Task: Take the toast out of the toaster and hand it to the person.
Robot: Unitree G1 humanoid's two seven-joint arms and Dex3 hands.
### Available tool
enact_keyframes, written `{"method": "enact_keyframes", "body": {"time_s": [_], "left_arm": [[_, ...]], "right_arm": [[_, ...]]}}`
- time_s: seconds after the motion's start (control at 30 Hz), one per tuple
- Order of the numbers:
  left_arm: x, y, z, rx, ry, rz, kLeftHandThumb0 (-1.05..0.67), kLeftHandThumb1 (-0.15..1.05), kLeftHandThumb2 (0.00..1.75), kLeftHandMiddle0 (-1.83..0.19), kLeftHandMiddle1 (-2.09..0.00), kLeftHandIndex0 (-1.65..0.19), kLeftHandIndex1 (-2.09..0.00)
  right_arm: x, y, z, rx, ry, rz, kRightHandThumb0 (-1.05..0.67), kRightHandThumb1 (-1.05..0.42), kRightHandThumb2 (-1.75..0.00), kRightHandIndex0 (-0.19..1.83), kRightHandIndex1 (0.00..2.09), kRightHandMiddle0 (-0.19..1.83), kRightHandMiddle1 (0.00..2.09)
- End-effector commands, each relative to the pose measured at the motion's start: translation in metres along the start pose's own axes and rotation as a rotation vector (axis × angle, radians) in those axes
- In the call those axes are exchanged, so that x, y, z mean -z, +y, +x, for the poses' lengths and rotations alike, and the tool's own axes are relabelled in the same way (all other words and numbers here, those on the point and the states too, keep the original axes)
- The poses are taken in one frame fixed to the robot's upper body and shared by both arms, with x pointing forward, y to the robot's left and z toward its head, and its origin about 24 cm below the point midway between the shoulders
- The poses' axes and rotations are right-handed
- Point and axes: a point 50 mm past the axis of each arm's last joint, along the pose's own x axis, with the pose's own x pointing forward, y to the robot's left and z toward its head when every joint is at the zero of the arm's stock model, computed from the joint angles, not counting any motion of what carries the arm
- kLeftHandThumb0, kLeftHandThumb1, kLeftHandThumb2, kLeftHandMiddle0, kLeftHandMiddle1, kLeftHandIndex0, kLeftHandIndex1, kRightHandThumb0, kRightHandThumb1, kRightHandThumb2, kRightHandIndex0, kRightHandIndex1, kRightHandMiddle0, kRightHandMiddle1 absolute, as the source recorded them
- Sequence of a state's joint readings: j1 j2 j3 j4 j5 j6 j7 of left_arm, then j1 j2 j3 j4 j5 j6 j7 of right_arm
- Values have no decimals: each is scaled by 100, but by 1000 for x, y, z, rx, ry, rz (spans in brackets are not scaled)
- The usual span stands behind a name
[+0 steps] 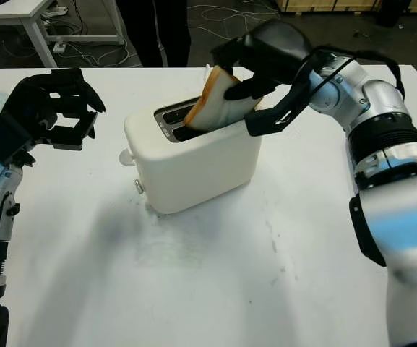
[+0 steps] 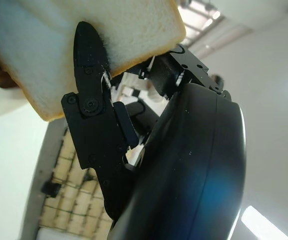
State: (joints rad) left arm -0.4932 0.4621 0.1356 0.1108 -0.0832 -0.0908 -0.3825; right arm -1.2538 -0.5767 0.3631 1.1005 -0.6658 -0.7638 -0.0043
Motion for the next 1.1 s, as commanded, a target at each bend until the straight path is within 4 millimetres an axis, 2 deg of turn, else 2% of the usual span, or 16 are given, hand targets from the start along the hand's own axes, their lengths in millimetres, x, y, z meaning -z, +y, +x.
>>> {"method": "enact_keyframes", "body": {"time_s": [0.0, 0.17, 0.27, 0.33, 0.43, 0.67, 0.77, 0.8, 0.87, 0.9, 0.93, 1.03, 1.07], "left_arm": [[-2, 1, -1, 4, -1, 14, 2, 44, 123, -100, -142, -74, -128], [-1, 1, -1, -2, -4, -8, 2, 43, 124, -100, -143, -74, -129], [0, 1, -1, -1, -2, -2, 0, 43, 125, -99, -143, -73, -129], [1, 1, -1, 1, 0, 1, -1, 43, 125, -99, -143, -73, -129], [1, 2, -2, 0, -2, 4, -1, 43, 124, -99, -143, -73, -129], [1, 1, -1, 4, -10, 12, 0, 42, 126, -101, -143, -74, -130], [1, 1, 0, 6, -2, 16, 1, 42, 126, -101, -142, -74, -129], [0, 1, 0, 7, 2, 19, 1, 42, 125, -101, -142, -74, -129], [-1, 1, 0, 9, 10, 24, 1, 43, 124, -100, -141, -73, -128], [-1, 2, 0, 11, 9, 25, 1, 43, 123, -100, -141, -73, -128], [-2, 2, 0, 12, 7, 24, 2, 43, 123, -100, -141, -73, -128], [-1, 2, -1, 9, 6, 18, 2, 44, 122, -100, -141, -73, -128], [-2, 2, -1, 7, 8, 15, 2, 44, 122, -100, -141, -73, -128]], "right_arm": [[4, -23, 2, 87, 23, 106, -52, -92, -29, 95, 175, 73, 175], [24, -43, -7, 191, 120, 362, -54, -92, -23, 98, 175, 77, 175], [43, -45, -16, 252, 246, 531, -51, -92, -20, 97, 175, 78, 175], [53, -42, -22, 280, 319, 625, -47, -92, -17, 92, 175, 75, 175], [64, -33, -28, 333, 415, 772, -48, -92, -12, 89, 175, 75, 169], [76, -14, -40, 429, 553, 925, -39, -92, -9, 77, 175, 59, 174], [80, -6, -44, 453, 649, 879, -36, -92, -8, 72, 175, 70, 134], [81, -3, -45, 458, 679, 840, -37, -92, -9, 72, 172, 76, 112], [81, 4, -47, 464, 732, 736, -35, -92, -11, 74, 151, 94, 67], [81, 8, -48, 469, 746, 692, -34, -92, -11, 76, 147, 102, 57], [80, 12, -48, 471, 754, 676, -32, -92, -12, 76, 151, 101, 72], [78, 26, -48, 483, 788, 720, -26, -92, -14, 64, 170, 65, 140], [77, 31, -48, 475, 808, 709, -25, -92, -13, 63, 172, 59, 146]]}}
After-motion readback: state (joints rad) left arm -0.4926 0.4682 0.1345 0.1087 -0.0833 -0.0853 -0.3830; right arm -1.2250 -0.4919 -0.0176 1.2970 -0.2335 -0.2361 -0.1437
